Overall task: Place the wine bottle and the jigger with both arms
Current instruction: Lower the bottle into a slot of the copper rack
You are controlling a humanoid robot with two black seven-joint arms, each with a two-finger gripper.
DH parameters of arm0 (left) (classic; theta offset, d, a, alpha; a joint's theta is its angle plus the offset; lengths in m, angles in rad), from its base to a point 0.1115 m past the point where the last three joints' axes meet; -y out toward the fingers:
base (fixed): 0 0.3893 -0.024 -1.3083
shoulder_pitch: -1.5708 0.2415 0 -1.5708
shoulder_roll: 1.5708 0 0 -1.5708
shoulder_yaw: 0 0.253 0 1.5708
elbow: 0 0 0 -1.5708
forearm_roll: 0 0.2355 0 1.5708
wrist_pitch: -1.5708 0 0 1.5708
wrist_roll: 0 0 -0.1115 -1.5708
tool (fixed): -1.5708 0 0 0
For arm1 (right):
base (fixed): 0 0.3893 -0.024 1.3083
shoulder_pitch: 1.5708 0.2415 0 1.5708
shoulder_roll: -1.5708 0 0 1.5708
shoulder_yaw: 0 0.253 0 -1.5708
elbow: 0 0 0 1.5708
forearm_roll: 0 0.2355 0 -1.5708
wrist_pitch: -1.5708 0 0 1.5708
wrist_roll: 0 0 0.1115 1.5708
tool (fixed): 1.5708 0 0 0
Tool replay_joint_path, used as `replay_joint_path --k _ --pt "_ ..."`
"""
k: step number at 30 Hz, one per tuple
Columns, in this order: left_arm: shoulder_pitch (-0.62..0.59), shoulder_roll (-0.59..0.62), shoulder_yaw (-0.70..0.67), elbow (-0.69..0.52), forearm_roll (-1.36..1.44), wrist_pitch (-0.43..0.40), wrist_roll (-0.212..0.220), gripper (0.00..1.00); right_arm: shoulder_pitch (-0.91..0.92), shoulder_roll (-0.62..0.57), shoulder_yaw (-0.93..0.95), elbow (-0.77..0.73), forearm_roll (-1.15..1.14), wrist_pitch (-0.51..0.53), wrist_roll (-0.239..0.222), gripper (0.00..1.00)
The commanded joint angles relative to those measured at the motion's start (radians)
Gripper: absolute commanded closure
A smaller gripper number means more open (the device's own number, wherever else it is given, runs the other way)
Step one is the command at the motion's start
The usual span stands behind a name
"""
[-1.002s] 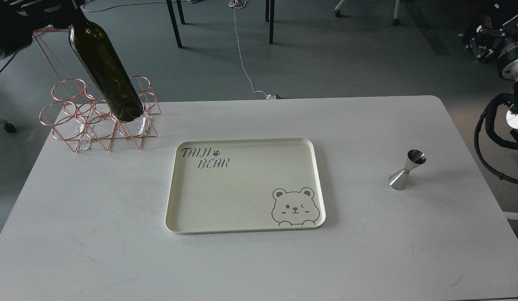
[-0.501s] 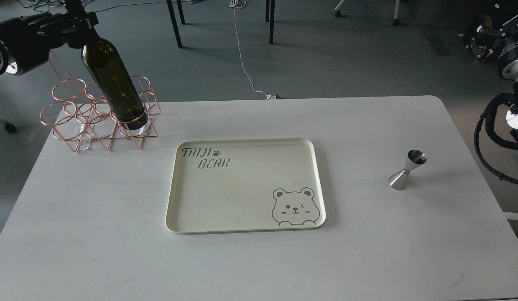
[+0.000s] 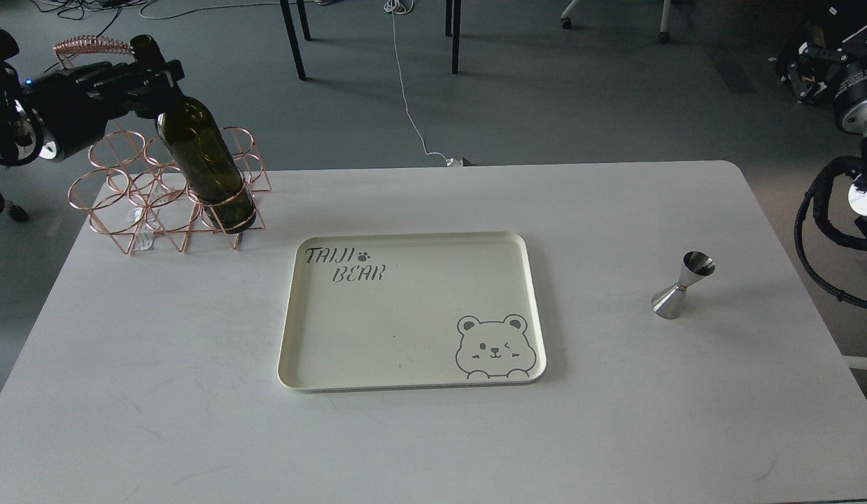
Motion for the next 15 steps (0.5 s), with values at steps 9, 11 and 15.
replay_joint_path --k 9,11,15 --pt "0.000 -0.007 -0.001 0.012 -0.035 0.033 0.002 0.16 -0.002 0.000 0.000 0.000 0.000 0.000 0.000 0.03" --pt "0.000 -0.007 0.000 0.012 -0.035 0.033 0.002 0.15 -0.002 0.000 0.000 0.000 0.000 0.000 0.000 0.03" --pt "0.002 -0.009 0.000 0.012 -0.030 0.033 0.001 0.16 -0.002 0.000 0.000 0.000 0.000 0.000 0.000 0.03"
